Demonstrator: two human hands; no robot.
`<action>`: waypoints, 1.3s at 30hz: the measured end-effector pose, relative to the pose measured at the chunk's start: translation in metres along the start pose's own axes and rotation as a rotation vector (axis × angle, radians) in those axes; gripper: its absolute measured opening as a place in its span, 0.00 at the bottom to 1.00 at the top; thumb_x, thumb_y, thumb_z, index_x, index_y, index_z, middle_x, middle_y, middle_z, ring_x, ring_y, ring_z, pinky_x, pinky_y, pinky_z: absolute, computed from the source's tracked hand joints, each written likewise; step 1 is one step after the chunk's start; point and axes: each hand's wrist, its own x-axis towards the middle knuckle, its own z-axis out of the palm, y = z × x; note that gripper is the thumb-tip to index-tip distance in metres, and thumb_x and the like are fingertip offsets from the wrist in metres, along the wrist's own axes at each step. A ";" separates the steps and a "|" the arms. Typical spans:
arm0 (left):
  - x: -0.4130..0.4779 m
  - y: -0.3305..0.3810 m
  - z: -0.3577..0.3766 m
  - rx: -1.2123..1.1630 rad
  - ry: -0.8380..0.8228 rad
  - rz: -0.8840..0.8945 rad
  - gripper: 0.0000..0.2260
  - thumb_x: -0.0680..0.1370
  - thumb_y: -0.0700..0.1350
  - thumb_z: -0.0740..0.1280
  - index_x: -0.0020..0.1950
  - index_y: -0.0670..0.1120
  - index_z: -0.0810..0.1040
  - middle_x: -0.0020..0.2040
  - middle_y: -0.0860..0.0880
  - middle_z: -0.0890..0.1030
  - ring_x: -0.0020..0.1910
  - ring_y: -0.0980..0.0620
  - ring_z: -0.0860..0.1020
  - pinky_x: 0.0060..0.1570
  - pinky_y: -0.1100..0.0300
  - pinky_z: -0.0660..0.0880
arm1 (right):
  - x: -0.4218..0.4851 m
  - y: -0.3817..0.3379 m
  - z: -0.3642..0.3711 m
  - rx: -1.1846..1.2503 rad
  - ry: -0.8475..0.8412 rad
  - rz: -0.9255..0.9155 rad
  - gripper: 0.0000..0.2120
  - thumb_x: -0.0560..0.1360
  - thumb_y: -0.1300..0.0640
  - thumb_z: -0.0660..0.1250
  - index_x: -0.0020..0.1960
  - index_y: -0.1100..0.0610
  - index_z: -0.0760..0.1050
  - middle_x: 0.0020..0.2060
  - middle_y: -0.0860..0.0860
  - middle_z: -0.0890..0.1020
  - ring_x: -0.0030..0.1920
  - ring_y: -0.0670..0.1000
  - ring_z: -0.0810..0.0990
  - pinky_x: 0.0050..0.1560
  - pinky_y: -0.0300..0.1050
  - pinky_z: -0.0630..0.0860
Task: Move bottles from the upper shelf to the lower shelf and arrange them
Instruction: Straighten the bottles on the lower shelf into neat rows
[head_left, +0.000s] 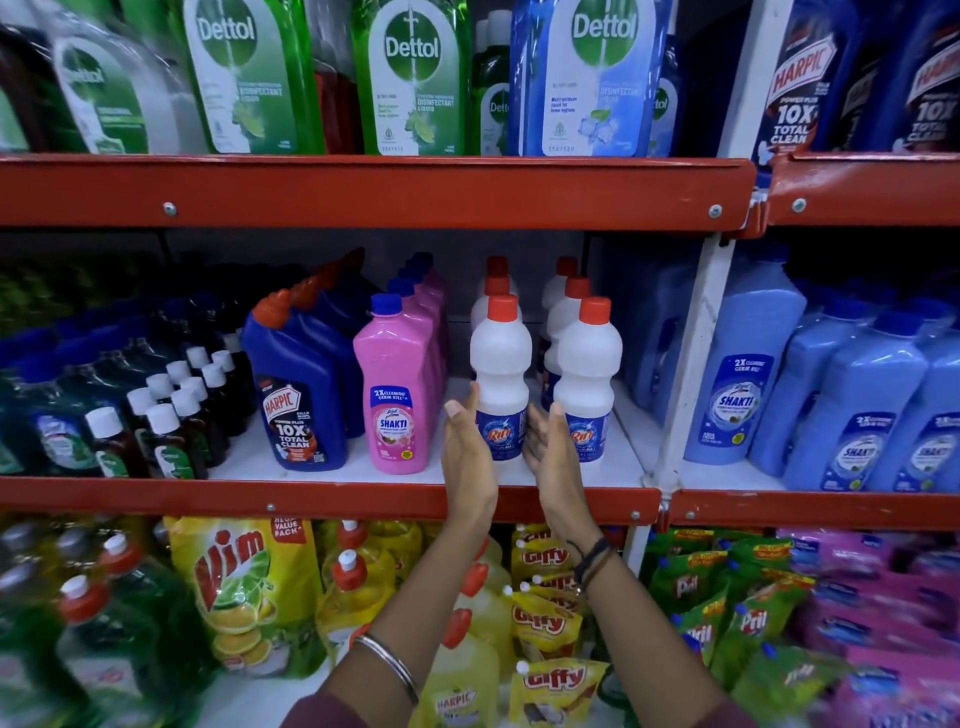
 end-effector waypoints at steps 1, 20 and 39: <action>0.000 0.001 -0.001 -0.010 -0.006 -0.007 0.26 0.82 0.58 0.41 0.75 0.53 0.65 0.62 0.62 0.68 0.63 0.60 0.68 0.63 0.56 0.68 | 0.002 0.001 0.000 0.003 0.001 0.005 0.27 0.79 0.43 0.46 0.72 0.55 0.62 0.69 0.51 0.70 0.63 0.44 0.70 0.59 0.36 0.69; -0.017 -0.010 -0.034 -0.030 0.235 0.303 0.20 0.82 0.60 0.48 0.60 0.56 0.76 0.61 0.58 0.77 0.64 0.60 0.73 0.60 0.70 0.68 | -0.038 0.001 0.026 -0.120 0.191 -0.305 0.19 0.78 0.44 0.53 0.63 0.51 0.72 0.58 0.41 0.77 0.60 0.37 0.74 0.57 0.29 0.70; 0.042 -0.009 -0.117 0.170 0.102 0.180 0.36 0.73 0.74 0.41 0.74 0.60 0.65 0.70 0.49 0.70 0.67 0.52 0.72 0.63 0.52 0.74 | -0.004 0.017 0.101 -0.045 -0.103 -0.011 0.33 0.70 0.35 0.49 0.69 0.51 0.66 0.59 0.42 0.74 0.57 0.39 0.75 0.47 0.27 0.74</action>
